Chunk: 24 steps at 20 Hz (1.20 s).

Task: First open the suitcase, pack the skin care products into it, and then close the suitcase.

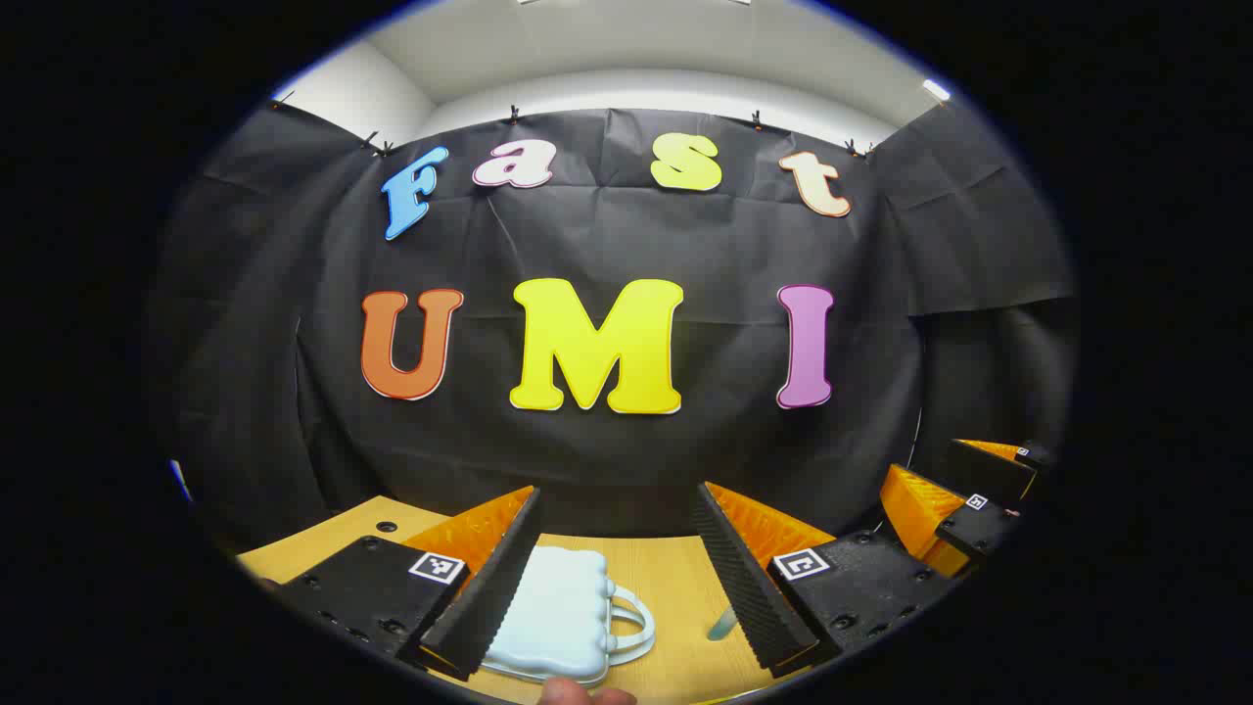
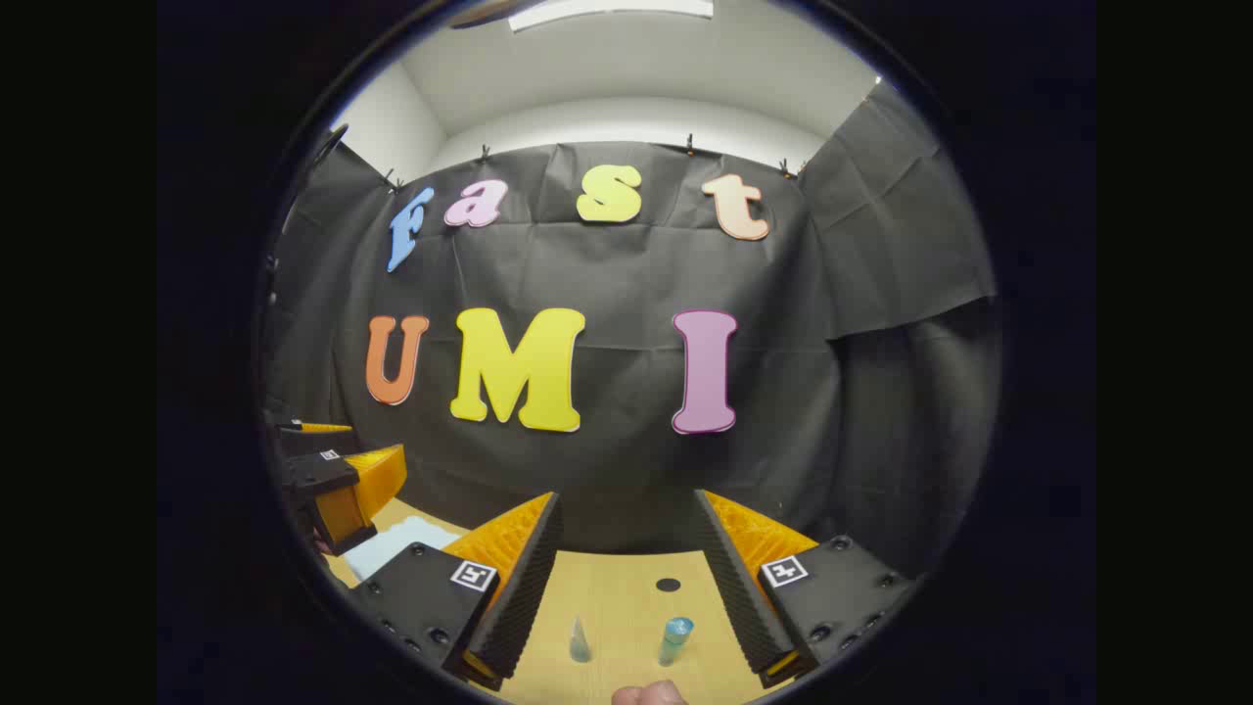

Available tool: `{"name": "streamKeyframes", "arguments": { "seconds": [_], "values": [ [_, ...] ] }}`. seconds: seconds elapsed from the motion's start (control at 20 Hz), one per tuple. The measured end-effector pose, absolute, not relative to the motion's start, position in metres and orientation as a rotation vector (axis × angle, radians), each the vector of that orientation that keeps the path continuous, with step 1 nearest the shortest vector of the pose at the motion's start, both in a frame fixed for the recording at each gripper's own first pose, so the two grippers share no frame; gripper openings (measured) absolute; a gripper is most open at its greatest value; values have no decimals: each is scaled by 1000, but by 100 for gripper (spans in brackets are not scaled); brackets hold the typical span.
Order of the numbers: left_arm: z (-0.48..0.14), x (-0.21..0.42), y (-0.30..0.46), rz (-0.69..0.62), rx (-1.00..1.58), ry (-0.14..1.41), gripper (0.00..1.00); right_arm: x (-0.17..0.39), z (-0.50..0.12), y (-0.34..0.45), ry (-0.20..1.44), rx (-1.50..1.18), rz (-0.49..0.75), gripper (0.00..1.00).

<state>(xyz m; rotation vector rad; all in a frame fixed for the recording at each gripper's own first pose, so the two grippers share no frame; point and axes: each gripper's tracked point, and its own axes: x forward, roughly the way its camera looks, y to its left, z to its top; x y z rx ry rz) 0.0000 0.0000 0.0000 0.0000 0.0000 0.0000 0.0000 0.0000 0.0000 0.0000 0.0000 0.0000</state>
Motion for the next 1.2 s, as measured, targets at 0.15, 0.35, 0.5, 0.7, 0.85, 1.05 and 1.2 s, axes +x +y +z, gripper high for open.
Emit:
{"name": "streamKeyframes", "arguments": {
  "seconds": [0.15, 0.35, 0.5, 0.7, 0.85, 1.05, 1.2],
  "values": [
    [-4, 2, -4, -2, -11, 6, 98, 1, -1, 2, 2, -10, 17, 80],
    [-6, 4, -1, 10, -9, 15, 98, 5, 0, 4, 4, -9, 30, 80],
    [-4, 5, 0, 13, -18, 9, 98, 7, -1, 2, 6, 0, 29, 79],
    [-6, 6, -3, 13, -11, 9, 98, 10, 0, 0, 6, 1, 26, 80],
    [-11, 10, -8, -10, -15, 25, 98, 9, -2, -3, 13, -2, 22, 80],
    [-26, 8, -20, -46, 2, 61, 98, 7, -9, -11, 28, -10, 14, 80],
    [-41, 8, -29, -89, 47, 93, 98, 4, -16, -23, 46, -27, -3, 79]
  ]
}}
